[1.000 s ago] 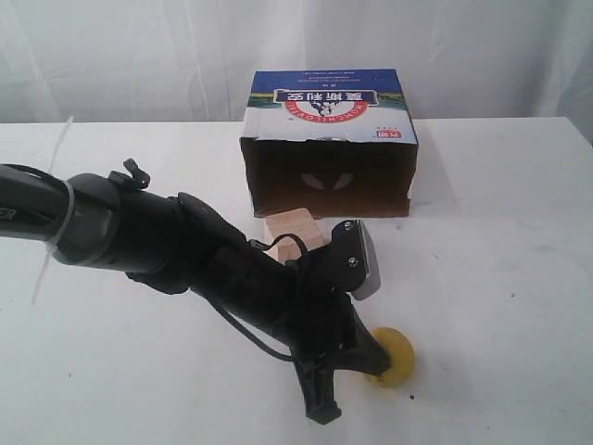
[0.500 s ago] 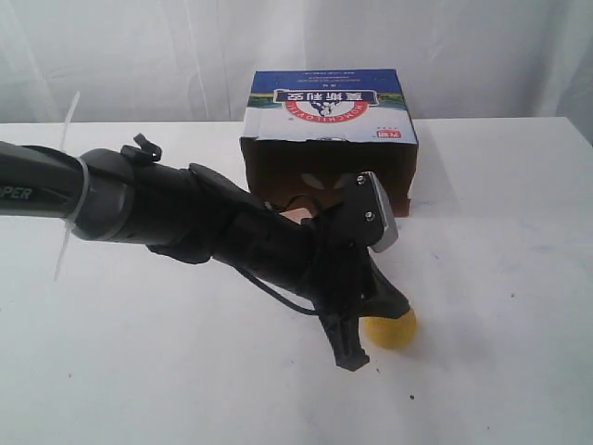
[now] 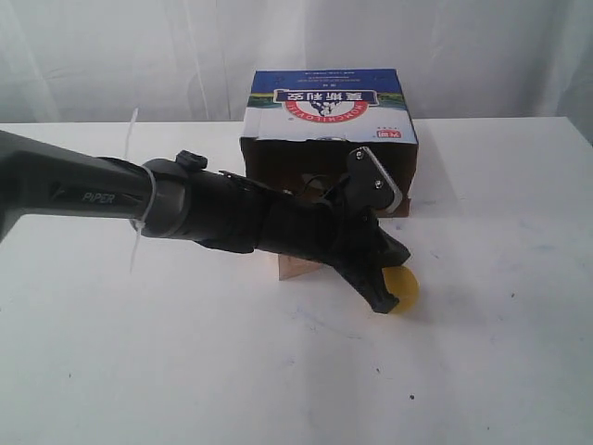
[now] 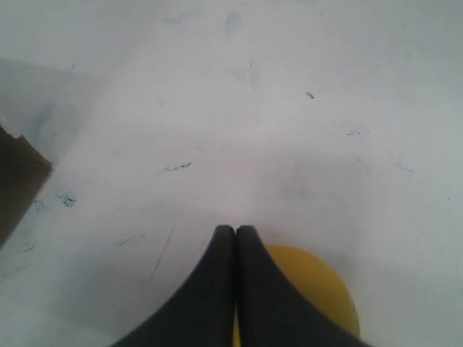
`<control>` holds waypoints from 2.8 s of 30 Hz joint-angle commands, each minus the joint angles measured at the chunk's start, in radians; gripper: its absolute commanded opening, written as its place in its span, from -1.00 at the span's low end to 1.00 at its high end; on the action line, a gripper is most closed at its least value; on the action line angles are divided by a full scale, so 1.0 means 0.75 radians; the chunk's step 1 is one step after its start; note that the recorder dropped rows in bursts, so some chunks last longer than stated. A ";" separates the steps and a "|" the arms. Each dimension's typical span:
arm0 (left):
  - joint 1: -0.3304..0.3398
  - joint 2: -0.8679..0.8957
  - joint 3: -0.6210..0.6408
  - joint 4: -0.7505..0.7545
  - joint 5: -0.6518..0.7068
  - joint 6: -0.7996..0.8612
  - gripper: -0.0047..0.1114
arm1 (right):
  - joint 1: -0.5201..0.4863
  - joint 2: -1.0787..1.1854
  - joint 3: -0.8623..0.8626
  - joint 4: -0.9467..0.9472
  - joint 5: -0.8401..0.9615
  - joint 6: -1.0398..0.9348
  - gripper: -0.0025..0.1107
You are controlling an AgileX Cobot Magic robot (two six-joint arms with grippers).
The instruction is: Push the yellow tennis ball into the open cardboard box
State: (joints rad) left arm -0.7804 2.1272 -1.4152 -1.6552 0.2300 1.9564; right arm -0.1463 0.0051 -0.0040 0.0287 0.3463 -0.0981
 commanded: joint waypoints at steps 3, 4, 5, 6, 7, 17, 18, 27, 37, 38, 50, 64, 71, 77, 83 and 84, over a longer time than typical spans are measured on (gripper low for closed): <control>0.001 0.009 0.008 0.013 0.039 0.050 -0.92 | -0.007 -0.007 0.005 0.006 -0.006 0.007 -0.96; 0.001 0.003 0.008 0.013 0.039 0.043 -0.92 | -0.007 -0.007 0.005 0.006 -0.006 0.007 -0.96; 0.001 0.001 0.008 0.013 0.036 0.040 -0.92 | -0.007 -0.007 0.005 0.006 -0.006 0.007 -0.96; 0.001 -0.005 0.008 0.013 0.036 0.040 -0.92 | -0.007 -0.007 0.005 0.006 -0.006 0.007 -0.96; 0.001 -0.008 0.008 0.013 0.036 0.040 -0.92 | -0.007 -0.007 0.005 0.006 -0.006 0.007 -0.96; 0.001 -0.059 0.008 0.013 0.033 0.040 -0.92 | -0.007 -0.007 0.005 0.006 -0.006 0.007 -0.96; 0.001 -0.062 0.008 0.013 0.035 0.040 -0.92 | -0.007 -0.007 0.005 0.006 -0.006 0.007 -0.96; 0.001 -0.068 0.008 0.013 0.036 0.040 -0.92 | -0.007 -0.007 0.005 0.006 -0.006 0.007 -0.96; 0.001 -0.067 0.008 0.013 0.015 0.043 -0.92 | -0.007 -0.007 0.005 0.006 -0.006 0.007 -0.96; 0.001 -0.067 0.008 0.013 -0.038 0.012 -0.92 | -0.007 -0.007 0.005 0.006 -0.006 0.007 -0.96; 0.001 -0.057 0.025 0.049 -0.004 -0.097 -0.92 | -0.007 -0.007 0.005 0.006 -0.006 0.007 -0.96; 0.001 -0.443 0.489 0.061 -0.220 -0.050 -0.92 | -0.007 -0.007 0.005 0.006 -0.006 0.007 -0.96; 0.001 -0.307 0.489 0.015 -0.101 0.077 -0.92 | -0.007 -0.007 0.005 0.006 -0.006 0.007 -0.96; 0.001 -0.204 0.380 0.015 -0.046 0.080 -0.92 | -0.007 -0.007 0.005 0.006 -0.006 0.032 -0.96; 0.001 -0.225 0.366 0.015 -0.024 0.074 -0.92 | -0.007 -0.007 0.005 -0.122 -0.034 -0.093 -0.96; 0.001 -0.241 0.366 0.012 -0.031 0.074 -0.92 | -0.007 -0.007 0.005 -0.122 -0.037 -0.142 -0.96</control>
State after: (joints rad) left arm -0.7792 1.9801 -1.1360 -1.6276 0.1918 1.9553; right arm -0.1463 0.0051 -0.0040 -0.0283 0.3400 -0.1271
